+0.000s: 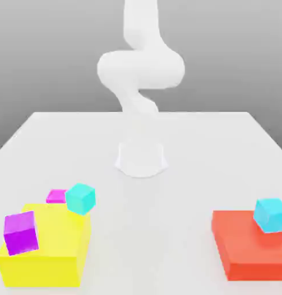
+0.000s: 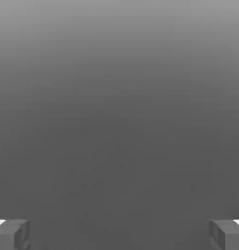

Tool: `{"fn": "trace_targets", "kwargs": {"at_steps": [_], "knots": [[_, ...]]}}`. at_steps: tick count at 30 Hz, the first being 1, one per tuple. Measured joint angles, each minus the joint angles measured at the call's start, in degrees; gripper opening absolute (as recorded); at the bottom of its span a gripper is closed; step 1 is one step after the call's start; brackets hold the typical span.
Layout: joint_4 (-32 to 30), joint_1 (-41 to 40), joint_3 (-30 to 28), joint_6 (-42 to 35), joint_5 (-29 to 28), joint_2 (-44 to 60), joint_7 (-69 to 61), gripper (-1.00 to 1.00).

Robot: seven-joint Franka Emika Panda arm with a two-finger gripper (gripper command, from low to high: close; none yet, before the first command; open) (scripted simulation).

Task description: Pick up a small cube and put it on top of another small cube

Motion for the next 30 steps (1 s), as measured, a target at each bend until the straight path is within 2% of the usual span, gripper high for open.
{"fn": "trace_targets", "kwargs": {"at_steps": [13, 21, 25, 30], "knots": [[-21.1, -6.8, -20.6, 19.2, -4.5, 23.6, -21.8, 0.00], [-33.4, -13.4, -29.4, 30.2, -8.7, 36.6, -33.1, 0.00], [-33.4, -12.7, -30.5, 32.3, -5.2, 39.7, -37.3, 0.00], [-32.2, -11.8, -29.1, 34.5, 4.3, 43.3, -44.4, 0.00]]}}
